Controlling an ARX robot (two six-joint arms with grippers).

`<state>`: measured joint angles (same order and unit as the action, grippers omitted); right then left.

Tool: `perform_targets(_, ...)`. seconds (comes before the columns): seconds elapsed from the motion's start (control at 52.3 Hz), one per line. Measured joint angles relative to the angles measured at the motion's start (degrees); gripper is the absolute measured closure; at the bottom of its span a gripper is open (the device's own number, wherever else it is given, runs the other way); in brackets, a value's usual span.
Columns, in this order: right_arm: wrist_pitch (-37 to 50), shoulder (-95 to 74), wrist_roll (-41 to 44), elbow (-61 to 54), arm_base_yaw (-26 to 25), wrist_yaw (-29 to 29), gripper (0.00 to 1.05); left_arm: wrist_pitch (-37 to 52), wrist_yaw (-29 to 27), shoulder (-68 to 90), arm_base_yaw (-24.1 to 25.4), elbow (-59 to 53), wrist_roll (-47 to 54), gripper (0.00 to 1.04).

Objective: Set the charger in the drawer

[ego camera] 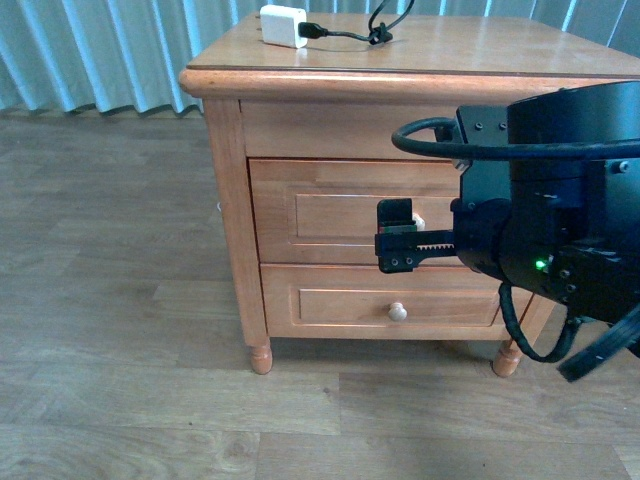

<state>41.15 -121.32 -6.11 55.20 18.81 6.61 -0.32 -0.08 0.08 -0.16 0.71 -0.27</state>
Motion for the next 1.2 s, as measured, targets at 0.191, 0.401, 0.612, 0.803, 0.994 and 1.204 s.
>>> perform_targets(0.191,-0.24,-5.6,-0.9,6.27,-0.02,2.05,0.08,0.0,0.0,0.0,0.0,0.0,0.02,0.06)
perform_targets(0.401,-0.94,-9.51,-1.33,11.34,-0.33,2.86,0.08,0.0,0.0,0.0,0.0,0.0,0.02,0.06)
perform_targets(0.612,-1.6,-12.55,-1.36,14.64,-0.26,3.02,0.08,0.0,0.0,0.0,0.0,0.0,0.0,0.06)
perform_targets(0.803,-1.68,-13.38,-1.75,15.32,0.31,3.34,0.08,0.0,0.0,0.0,0.0,0.0,0.0,0.06)
perform_targets(0.994,-1.42,-13.42,-1.92,15.47,0.59,3.63,0.08,0.0,0.0,0.0,0.0,0.0,0.0,0.06)
perform_targets(1.204,-1.44,-14.14,-1.86,15.91,0.61,3.78,0.24,0.0,0.0,0.0,0.0,0.0,0.0,0.06)
